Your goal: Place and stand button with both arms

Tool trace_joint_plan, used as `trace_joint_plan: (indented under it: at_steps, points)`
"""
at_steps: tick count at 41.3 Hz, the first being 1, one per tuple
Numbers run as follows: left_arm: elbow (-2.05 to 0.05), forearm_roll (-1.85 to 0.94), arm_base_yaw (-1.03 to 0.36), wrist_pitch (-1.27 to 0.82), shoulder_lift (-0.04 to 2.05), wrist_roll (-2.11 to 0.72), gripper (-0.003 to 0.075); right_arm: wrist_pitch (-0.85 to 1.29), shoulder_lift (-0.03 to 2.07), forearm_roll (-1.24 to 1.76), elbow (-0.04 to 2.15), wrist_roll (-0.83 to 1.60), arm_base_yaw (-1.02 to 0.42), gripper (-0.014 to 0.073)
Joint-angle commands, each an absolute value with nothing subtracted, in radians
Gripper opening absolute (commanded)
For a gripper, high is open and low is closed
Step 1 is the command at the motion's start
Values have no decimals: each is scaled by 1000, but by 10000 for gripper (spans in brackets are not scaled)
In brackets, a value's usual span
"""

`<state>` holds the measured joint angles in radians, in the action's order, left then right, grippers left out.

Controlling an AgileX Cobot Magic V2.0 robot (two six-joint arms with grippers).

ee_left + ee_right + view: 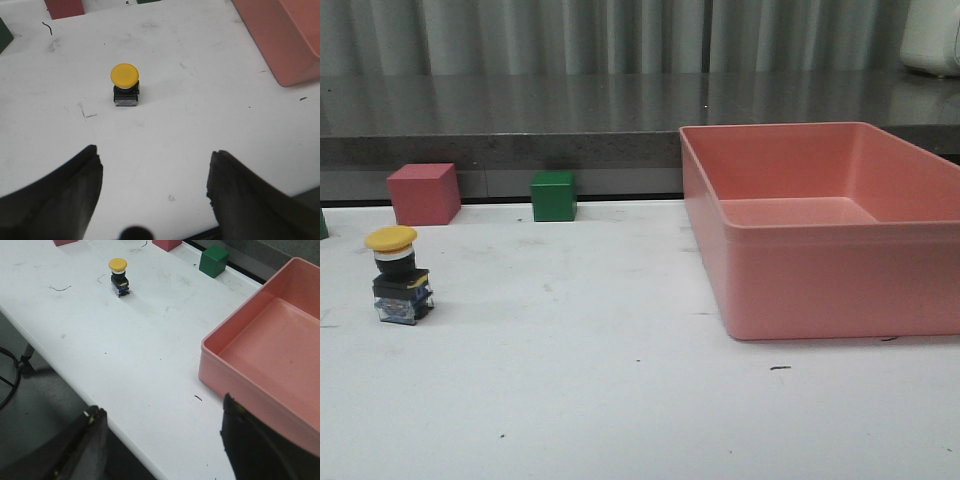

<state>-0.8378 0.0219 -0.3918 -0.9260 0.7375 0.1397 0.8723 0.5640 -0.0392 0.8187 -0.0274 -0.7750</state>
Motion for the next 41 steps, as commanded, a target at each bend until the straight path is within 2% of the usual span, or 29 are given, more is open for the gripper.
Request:
trace_joint_plan:
  at_steps: [1, 20, 24, 27, 37, 41]
  points:
    - [-874, 11, -399, -934, 677, 145, 439, 812, 565, -41, 843, -22, -770, 509]
    - [-874, 10, -399, -1021, 534, 143, 438, 807, 565, -41, 843, -22, -770, 508]
    - [-874, 10, -399, -1021, 534, 143, 395, 812, 565, -41, 843, -22, -770, 494]
    - [-874, 10, -399, -1019, 534, 143, 308, 815, 565, -41, 843, -22, -770, 413]
    - [-874, 14, -399, -1019, 534, 143, 40, 824, 565, -41, 843, -22, -770, -46]
    - [-874, 37, -399, -1021, 534, 143, -20, 824, 565, -41, 843, -22, -770, -65]
